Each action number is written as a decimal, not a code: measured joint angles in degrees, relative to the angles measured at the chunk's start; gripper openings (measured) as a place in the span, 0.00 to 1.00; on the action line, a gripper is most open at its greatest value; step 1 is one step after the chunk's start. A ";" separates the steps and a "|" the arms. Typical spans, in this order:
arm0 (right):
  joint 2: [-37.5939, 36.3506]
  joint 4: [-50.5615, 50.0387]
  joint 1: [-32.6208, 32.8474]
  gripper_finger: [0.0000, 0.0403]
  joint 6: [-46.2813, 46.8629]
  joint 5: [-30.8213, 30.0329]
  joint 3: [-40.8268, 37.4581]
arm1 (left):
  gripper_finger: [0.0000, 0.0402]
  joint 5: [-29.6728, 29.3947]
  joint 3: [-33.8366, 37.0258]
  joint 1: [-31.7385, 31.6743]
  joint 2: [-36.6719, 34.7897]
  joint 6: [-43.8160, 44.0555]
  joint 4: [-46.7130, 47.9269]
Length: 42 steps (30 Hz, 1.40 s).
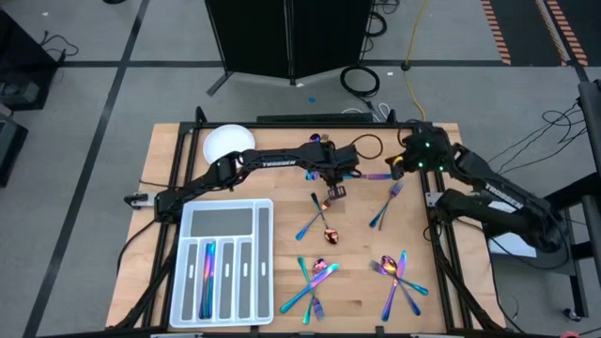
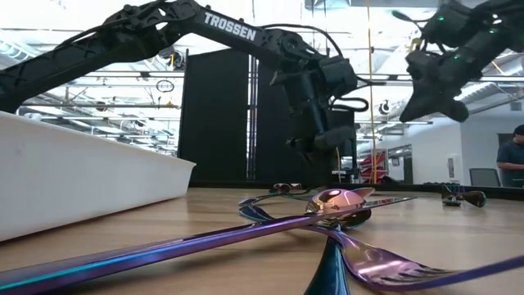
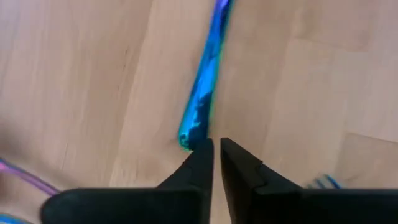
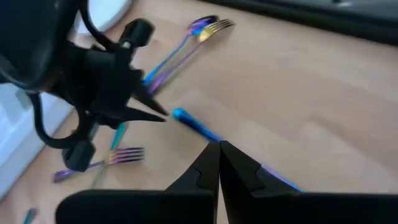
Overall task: Sort silverware
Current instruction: Put the iridescent blue knife in the silverware tray
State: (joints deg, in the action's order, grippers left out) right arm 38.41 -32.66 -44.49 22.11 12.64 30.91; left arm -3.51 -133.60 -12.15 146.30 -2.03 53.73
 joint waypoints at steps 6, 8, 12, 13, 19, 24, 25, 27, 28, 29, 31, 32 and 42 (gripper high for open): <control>4.77 0.23 -0.53 0.00 1.10 -6.59 -4.19 | 0.22 0.43 -0.04 0.11 -0.06 -4.39 0.02; 7.99 1.54 -0.53 0.00 1.07 -6.71 -4.11 | 0.27 1.42 -0.04 0.03 -0.08 -5.86 -0.06; 16.23 1.79 -0.66 0.00 0.92 -8.66 -4.10 | 0.34 3.30 -0.04 0.20 -0.08 -7.87 -0.07; 18.29 1.81 -0.80 0.00 0.68 -8.98 -4.11 | 0.35 3.40 -0.04 0.23 -0.10 -7.97 -0.06; 27.57 2.11 -1.07 0.00 -0.68 -9.78 -4.02 | 0.37 3.41 -0.06 0.06 -0.11 -9.41 -0.10; 29.80 2.97 -1.18 0.00 -0.71 -11.05 -3.98 | 0.37 3.41 -0.06 0.14 -0.11 -10.80 -0.13; 29.86 2.84 -1.20 0.00 -0.61 -11.80 -3.98 | 0.37 3.41 -0.06 0.14 -0.11 -10.90 -0.15; 29.86 2.49 -1.20 0.00 -0.55 -12.59 -3.98 | 0.37 3.41 -0.06 0.12 -0.11 -10.99 -0.17; 29.86 2.49 -1.20 0.00 -0.55 -12.63 -3.98 | 0.38 3.41 -0.06 0.12 -0.11 -11.05 -0.18; 29.86 2.49 -1.20 0.00 -0.55 -12.62 -3.98 | 0.38 3.41 -0.06 0.12 -0.11 -11.43 -0.19; 29.86 2.47 -1.20 0.00 -0.55 -12.61 -3.98 | 0.38 3.41 -0.08 0.17 -0.13 -11.90 -0.19; 29.86 2.46 -1.20 0.00 -0.58 -12.62 -3.98 | 0.38 3.41 -0.10 0.17 -0.13 -11.90 -0.21; 29.86 0.89 -1.31 0.00 -0.72 -15.87 -3.95 | 0.38 3.40 -0.11 0.17 -0.19 -11.90 -0.21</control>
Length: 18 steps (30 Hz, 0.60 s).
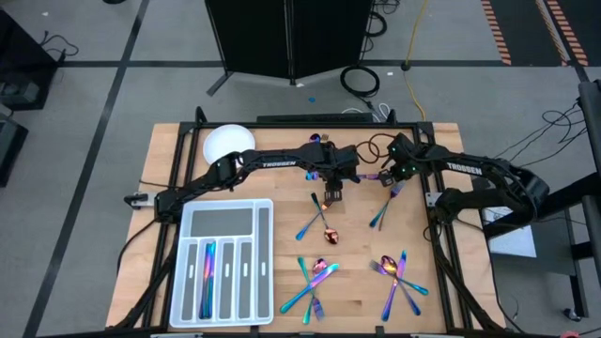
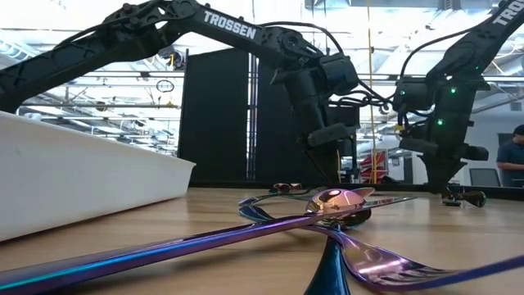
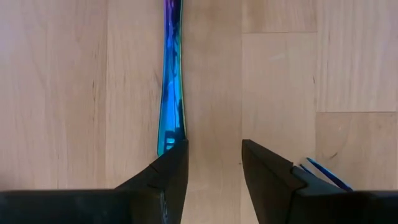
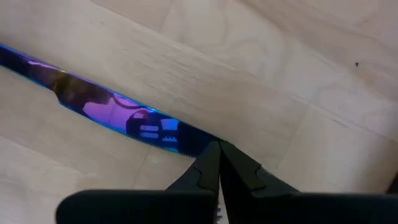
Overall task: Sort silverware
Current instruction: Put the iridescent blue knife in the silverware tray
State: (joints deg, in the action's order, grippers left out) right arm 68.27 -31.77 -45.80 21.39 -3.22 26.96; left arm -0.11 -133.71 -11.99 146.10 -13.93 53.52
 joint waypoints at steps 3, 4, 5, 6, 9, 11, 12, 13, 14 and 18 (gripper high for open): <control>0.08 0.01 -0.05 0.00 0.39 -0.01 0.04 | 0.38 -0.01 0.00 0.00 -0.02 0.00 0.00; 0.40 0.15 -0.10 0.00 0.37 0.00 0.07 | 0.38 -0.01 0.00 0.00 -0.02 -0.03 0.00; 1.00 0.27 -0.11 0.00 0.37 0.02 0.09 | 0.38 -0.01 0.00 0.00 -0.02 -0.13 0.00; 1.80 0.32 -0.11 0.00 0.37 0.00 0.09 | 0.38 0.02 0.00 0.00 -0.02 -0.28 0.00; 5.01 0.97 -0.11 0.00 0.35 -0.15 0.40 | 0.38 0.50 0.00 0.00 -0.04 -0.40 -0.16; 7.32 2.61 -0.11 0.00 0.20 -0.57 0.72 | 0.38 0.70 0.00 0.00 -0.04 -0.38 -0.24; 8.08 3.50 -0.11 0.00 0.04 -0.73 0.77 | 0.38 0.71 0.00 0.00 -0.04 -0.42 -0.25; 8.57 4.36 -0.11 0.00 -0.12 -0.79 0.81 | 0.38 0.71 0.00 -0.02 -0.04 -0.50 -0.26; 8.73 4.97 -0.11 0.00 -0.42 -0.82 0.81 | 0.38 0.69 0.00 -0.02 -0.04 -0.85 -0.31; 7.73 5.40 -0.11 0.00 -0.93 -0.60 0.39 | 0.38 -0.90 -0.02 -0.28 -0.07 -2.99 -0.48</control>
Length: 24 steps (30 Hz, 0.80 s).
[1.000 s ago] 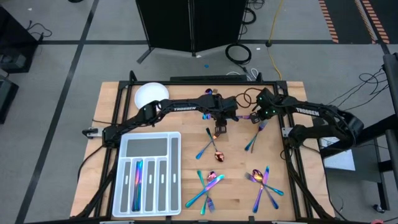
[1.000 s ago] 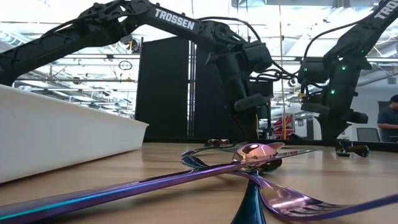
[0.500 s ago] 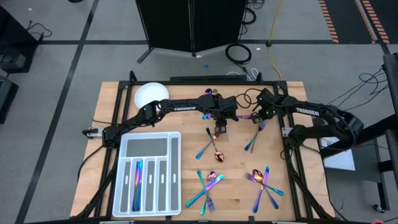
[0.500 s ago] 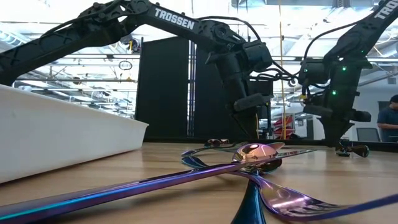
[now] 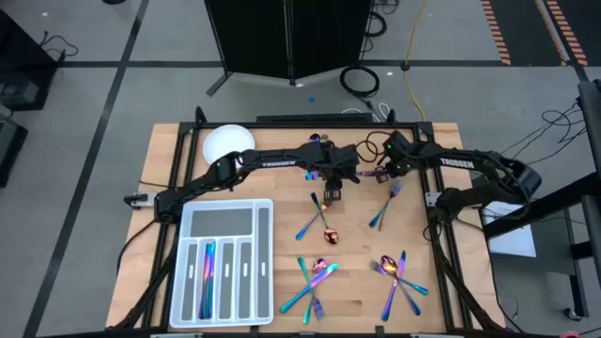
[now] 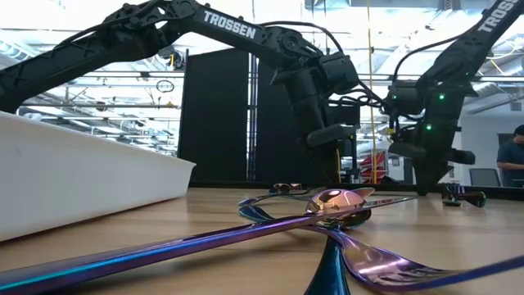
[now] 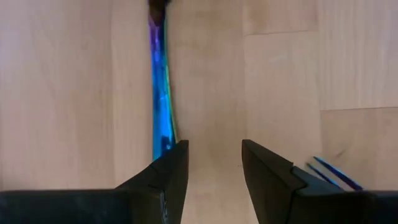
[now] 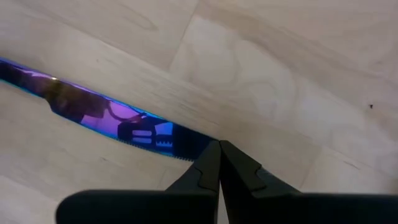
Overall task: Sort silverware
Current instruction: Put the iridescent blue knife in the silverware tray
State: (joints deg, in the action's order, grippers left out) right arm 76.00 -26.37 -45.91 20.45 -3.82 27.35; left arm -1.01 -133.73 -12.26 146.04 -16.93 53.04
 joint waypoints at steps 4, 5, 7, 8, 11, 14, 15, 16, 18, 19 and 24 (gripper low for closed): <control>-0.60 -0.29 -0.04 0.00 -0.32 0.45 -0.19 | 0.38 1.59 0.00 -1.64 -0.06 1.61 1.20; -0.60 -0.29 -0.04 0.00 -0.38 0.45 -0.19 | 0.38 2.81 0.00 -2.36 -0.07 2.64 1.64; -0.60 -0.23 -0.04 0.00 -0.87 0.49 -0.22 | 0.38 5.62 0.00 -3.77 -0.07 4.09 1.75; -0.60 -0.21 -0.04 0.00 -0.98 0.56 -0.22 | 0.38 7.09 0.00 -4.40 -0.07 4.32 1.73; -0.60 -0.20 -0.04 0.00 -1.01 0.63 -0.22 | 0.38 10.19 -0.02 -5.72 -0.07 4.46 1.23; -0.60 -0.16 -0.04 0.00 -1.23 0.67 -0.22 | 0.38 11.56 0.58 -6.17 -0.09 4.44 0.68; -0.60 -0.10 -0.04 0.00 -1.50 0.69 -0.22 | 0.38 11.56 0.97 -6.19 -0.09 4.46 0.54; -0.60 -0.06 -0.04 0.00 -1.64 0.69 -0.24 | 0.38 11.52 1.36 -6.17 -0.09 4.46 0.44; -0.60 0.09 -0.04 0.00 -1.75 0.71 -0.26 | 0.38 11.29 2.14 -6.09 -0.09 4.44 -0.10; -0.60 0.14 -0.04 0.00 -1.93 0.71 -0.26 | 0.38 10.74 2.44 -5.95 -0.09 4.45 -0.59; -0.60 0.26 -0.02 0.00 -2.19 0.78 -0.26 | 0.38 5.45 2.82 -5.56 -0.09 3.34 -1.64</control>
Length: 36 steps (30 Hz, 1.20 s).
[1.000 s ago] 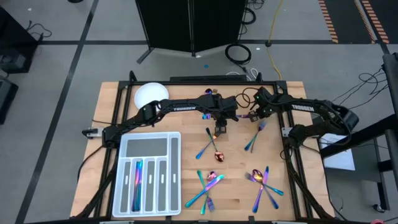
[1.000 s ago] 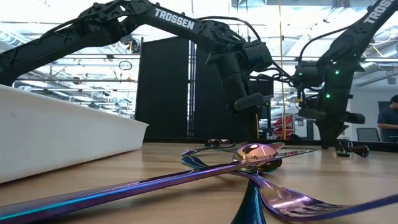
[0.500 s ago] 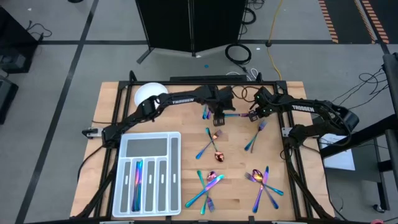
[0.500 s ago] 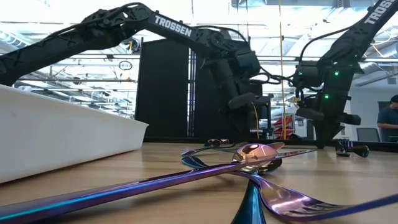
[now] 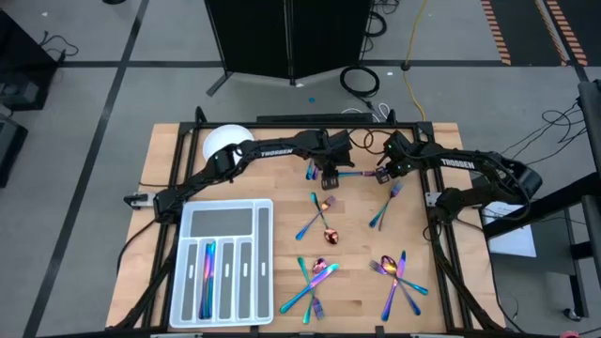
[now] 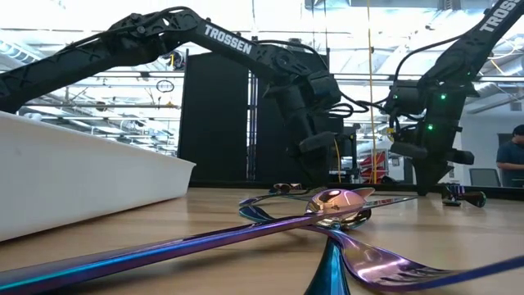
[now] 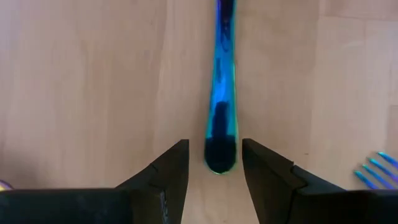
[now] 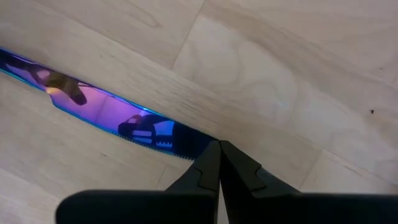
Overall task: Sort silverware
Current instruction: Put the iridescent blue knife in the silverware tray
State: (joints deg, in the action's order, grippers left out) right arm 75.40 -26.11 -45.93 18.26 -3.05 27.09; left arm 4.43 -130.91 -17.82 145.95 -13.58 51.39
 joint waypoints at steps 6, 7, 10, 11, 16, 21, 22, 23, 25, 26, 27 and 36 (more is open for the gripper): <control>0.00 0.00 0.00 0.00 -0.11 0.13 0.00 | 0.39 1.19 0.00 -0.05 0.59 -1.13 0.01; 0.00 0.00 0.00 0.00 -0.11 0.14 0.00 | 0.41 1.35 0.03 -0.02 0.74 -1.36 0.47; 0.00 0.00 0.00 0.00 -0.04 0.17 0.00 | 0.47 0.69 0.04 0.35 1.57 -2.10 0.10; 0.00 0.00 -0.01 0.00 -0.04 0.22 0.00 | 0.49 -0.27 0.04 0.51 1.57 -2.26 -0.08; 0.00 -0.01 0.00 0.00 -0.10 0.25 0.00 | 0.55 -2.94 -0.04 1.15 1.86 -3.36 -0.26; 0.00 -0.02 0.00 0.00 -0.46 0.26 0.00 | 0.56 -1.23 -0.07 1.23 1.96 -3.34 -0.03; 0.00 -0.02 0.00 0.00 -0.48 0.28 0.00 | 0.56 -0.24 -0.07 1.19 2.00 -3.33 0.08; 0.00 -0.02 0.00 0.00 -0.48 0.28 0.00 | 0.56 0.80 -0.07 1.15 2.04 -3.32 0.17; 0.00 -0.02 0.00 0.00 -0.50 0.28 0.00 | 0.55 1.72 -0.07 1.09 2.05 -3.30 0.31; 0.00 0.00 0.00 0.00 -0.50 0.28 0.00 | 0.54 1.72 -0.07 1.07 2.05 -3.30 0.38; 0.01 0.00 0.00 0.00 -0.50 0.28 0.00 | 0.53 1.80 -0.07 0.90 2.07 -3.30 0.44; 0.02 0.07 0.00 0.00 -0.52 0.33 0.00 | 0.35 0.85 -0.04 0.91 2.10 -1.88 0.66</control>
State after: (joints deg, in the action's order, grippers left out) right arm 75.42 -26.04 -45.93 17.74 -2.72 27.09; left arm 5.28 -130.96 -16.91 148.05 -15.47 52.05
